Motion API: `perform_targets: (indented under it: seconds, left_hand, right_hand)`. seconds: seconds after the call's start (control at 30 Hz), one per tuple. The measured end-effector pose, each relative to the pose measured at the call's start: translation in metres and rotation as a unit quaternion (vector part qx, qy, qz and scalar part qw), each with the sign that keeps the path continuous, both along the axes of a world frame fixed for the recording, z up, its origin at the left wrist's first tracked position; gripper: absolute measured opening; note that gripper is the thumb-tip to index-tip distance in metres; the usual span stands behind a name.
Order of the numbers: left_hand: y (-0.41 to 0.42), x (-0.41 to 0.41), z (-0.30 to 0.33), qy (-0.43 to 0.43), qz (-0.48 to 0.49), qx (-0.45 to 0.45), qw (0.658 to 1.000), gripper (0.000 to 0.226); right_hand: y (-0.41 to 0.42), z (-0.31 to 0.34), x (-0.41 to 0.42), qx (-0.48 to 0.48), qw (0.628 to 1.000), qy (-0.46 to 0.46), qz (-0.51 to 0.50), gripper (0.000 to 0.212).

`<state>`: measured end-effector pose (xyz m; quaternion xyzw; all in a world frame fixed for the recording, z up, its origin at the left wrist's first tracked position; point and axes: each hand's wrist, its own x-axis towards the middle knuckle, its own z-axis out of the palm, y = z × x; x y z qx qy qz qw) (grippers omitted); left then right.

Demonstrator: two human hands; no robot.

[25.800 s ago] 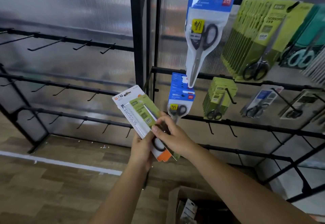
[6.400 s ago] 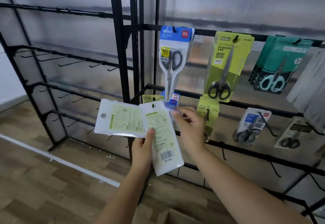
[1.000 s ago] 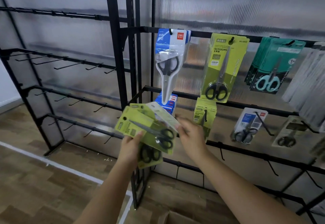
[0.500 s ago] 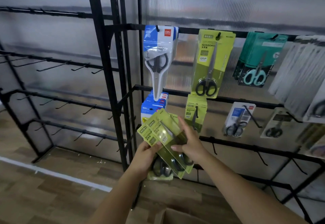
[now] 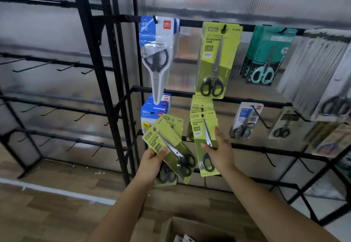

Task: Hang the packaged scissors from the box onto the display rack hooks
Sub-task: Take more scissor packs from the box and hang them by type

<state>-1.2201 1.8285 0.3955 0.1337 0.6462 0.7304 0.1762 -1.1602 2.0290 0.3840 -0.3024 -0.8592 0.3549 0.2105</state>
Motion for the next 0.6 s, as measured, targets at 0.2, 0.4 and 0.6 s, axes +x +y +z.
perform_targets:
  seconds: [0.2, 0.4, 0.6]
  left_hand:
    - [-0.007, -0.003, -0.006, -0.02, 0.01, 0.0, 1.0, 0.02]
    - [-0.015, -0.005, -0.006, -0.029, 0.017, -0.005, 0.999, 0.015]
    - [-0.018, -0.006, 0.002, -0.101, 0.044, -0.001, 0.994, 0.009]
  right_hand:
    - [-0.006, -0.004, 0.0, 0.049, 0.998, -0.044, -0.014, 0.077]
    - [-0.007, -0.012, 0.004, 0.061, 0.996, -0.052, -0.036, 0.076]
    - [0.005, 0.018, -0.027, -0.008, 0.989, -0.147, 0.011, 0.083]
